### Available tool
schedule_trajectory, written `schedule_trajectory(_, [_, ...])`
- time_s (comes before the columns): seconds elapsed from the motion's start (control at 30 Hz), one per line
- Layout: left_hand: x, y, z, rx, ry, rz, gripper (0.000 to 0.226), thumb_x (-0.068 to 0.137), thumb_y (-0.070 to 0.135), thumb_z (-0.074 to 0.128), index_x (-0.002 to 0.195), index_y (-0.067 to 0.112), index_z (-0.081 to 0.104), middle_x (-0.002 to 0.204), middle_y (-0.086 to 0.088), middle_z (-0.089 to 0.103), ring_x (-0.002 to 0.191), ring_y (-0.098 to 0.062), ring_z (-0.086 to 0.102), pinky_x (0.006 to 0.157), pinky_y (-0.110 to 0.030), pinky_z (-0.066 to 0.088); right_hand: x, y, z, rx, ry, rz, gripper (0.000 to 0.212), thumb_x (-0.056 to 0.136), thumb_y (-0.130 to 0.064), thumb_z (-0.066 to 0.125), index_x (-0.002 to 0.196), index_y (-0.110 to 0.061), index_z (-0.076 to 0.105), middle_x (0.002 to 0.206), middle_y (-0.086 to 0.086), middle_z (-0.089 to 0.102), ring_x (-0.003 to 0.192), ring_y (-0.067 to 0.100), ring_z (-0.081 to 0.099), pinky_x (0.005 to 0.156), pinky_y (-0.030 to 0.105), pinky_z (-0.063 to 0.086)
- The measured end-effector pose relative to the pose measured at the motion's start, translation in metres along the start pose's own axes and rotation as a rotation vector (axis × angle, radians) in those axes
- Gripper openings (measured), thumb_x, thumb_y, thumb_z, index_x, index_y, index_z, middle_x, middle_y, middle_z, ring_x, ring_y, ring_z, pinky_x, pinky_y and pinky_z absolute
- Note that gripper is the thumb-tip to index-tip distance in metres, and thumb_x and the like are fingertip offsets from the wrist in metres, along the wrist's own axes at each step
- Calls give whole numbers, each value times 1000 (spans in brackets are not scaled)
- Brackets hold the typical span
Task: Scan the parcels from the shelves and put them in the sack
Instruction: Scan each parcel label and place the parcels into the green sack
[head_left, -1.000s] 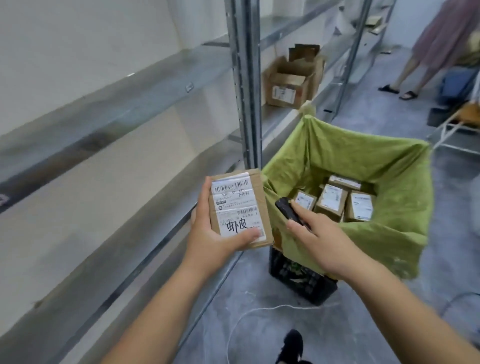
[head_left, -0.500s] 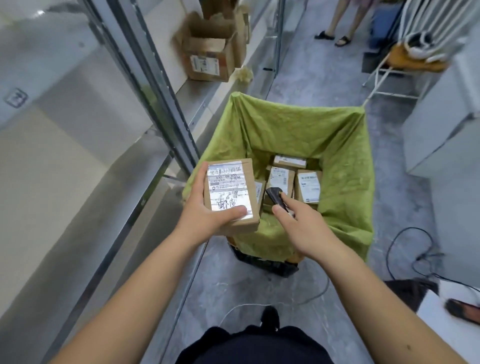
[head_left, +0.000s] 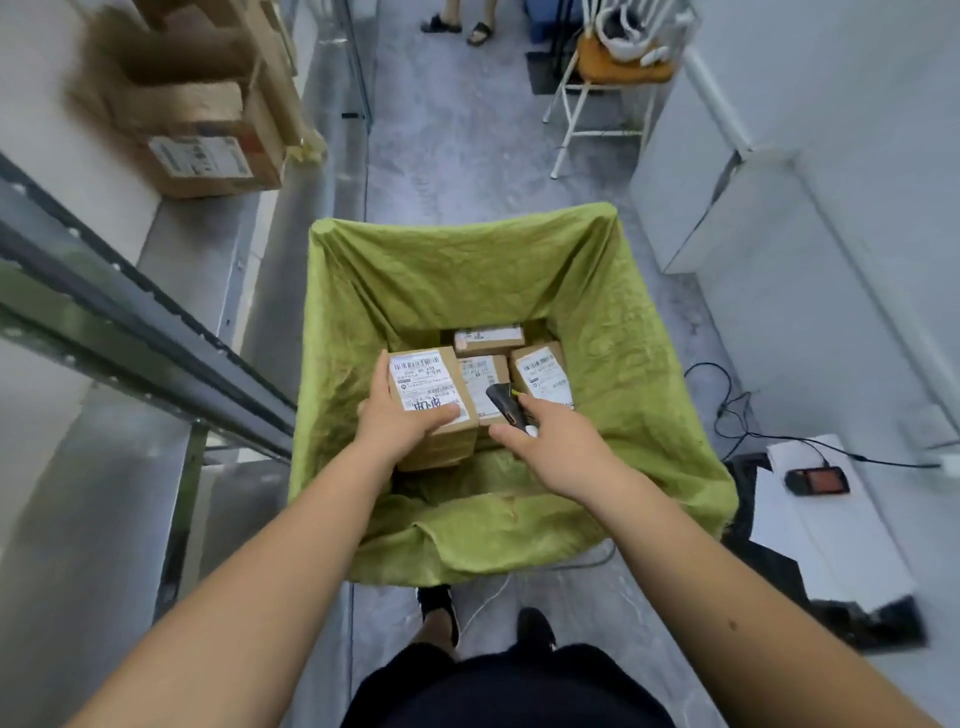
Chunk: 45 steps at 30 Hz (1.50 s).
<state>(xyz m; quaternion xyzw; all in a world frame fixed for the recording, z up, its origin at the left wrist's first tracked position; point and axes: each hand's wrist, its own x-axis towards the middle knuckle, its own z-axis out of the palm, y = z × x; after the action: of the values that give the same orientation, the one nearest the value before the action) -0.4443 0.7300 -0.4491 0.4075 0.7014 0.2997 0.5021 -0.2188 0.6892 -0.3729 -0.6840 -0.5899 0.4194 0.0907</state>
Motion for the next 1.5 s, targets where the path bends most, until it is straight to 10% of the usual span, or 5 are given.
schedule_trajectory(0.23, [77,-24,20,145,-18,-45,130,68,33,97,163,46,10,154,-7,42,118,-5,30,99,-14,22,46,-25,25,-38,3,159,72,96,-56,60,157,-22,43,148,3,58,132,27,55,108,40,46])
schedule_trajectory(0.43, [114,-34,35,359,-13,-44,115,83,34,86,164,47,6,162,-18,23,132,-30,51,113,-34,37,58,-19,45,-46,-3,254,69,96,-58,58,155,-25,44,140,6,62,122,28,59,94,37,48])
schedule_trajectory(0.63, [121,-49,40,687,-98,-3,71,94,23,66,159,21,38,169,-15,7,150,-38,29,122,-38,33,52,-5,54,-49,-6,302,71,98,-57,58,158,-22,41,145,8,59,128,29,56,100,38,46])
schedule_trajectory(0.83, [108,-49,38,781,-154,31,79,96,38,67,164,21,29,173,-11,-7,160,-32,3,128,-41,18,42,-1,53,-47,-15,314,73,98,-58,56,160,-24,37,151,6,55,128,26,57,103,41,50])
schedule_trajectory(1.5, [-41,12,-11,1008,35,155,88,89,59,70,163,36,29,174,-10,14,161,-31,7,129,-49,11,20,-3,15,-166,-81,-40,64,94,-57,56,152,-33,45,128,7,62,102,27,62,89,43,55])
